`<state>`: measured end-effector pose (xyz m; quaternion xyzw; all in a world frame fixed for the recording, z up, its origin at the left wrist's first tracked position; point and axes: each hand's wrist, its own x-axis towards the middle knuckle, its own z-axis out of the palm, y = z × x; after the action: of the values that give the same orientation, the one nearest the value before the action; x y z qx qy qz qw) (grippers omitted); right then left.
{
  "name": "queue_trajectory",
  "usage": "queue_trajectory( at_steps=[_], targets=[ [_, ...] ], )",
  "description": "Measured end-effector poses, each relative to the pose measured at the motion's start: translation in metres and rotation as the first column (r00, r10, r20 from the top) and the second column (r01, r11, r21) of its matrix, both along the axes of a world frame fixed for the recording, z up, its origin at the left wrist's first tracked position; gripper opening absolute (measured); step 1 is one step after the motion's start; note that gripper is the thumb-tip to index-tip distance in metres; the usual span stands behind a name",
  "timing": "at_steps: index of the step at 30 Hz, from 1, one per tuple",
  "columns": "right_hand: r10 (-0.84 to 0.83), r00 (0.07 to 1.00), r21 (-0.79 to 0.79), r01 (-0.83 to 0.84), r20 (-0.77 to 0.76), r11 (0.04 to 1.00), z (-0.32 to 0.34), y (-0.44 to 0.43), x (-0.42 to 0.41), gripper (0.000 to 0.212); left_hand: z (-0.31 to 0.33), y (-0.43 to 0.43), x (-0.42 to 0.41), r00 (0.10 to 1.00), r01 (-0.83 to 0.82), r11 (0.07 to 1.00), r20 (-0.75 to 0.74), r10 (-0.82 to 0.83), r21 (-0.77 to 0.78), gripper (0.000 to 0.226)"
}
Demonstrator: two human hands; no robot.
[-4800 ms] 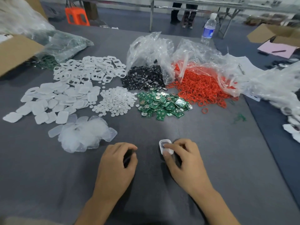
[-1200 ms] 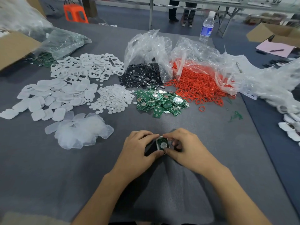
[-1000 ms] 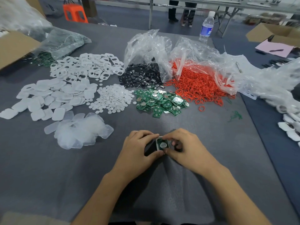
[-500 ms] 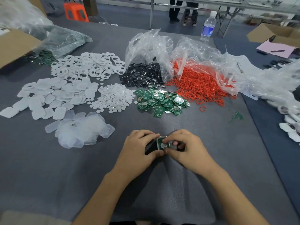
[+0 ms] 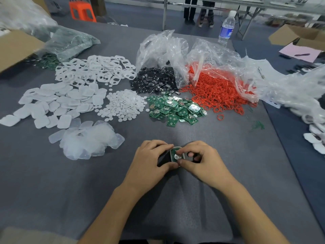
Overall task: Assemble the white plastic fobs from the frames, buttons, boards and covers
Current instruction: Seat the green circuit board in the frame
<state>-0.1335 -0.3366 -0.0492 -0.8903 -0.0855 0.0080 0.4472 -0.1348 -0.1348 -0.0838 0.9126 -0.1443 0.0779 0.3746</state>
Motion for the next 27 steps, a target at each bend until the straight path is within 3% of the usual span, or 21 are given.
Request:
queue_trajectory(
  at_steps=[27],
  targets=[
    [0.099, 0.986, -0.259, -0.061, 0.137, 0.964, 0.0015, 0.0033, 0.0016, 0.015, -0.0017, 0.0007, 0.0004, 1.0, 0.012, 1.0, -0.002, -0.012, -0.005, 0.058]
  ],
)
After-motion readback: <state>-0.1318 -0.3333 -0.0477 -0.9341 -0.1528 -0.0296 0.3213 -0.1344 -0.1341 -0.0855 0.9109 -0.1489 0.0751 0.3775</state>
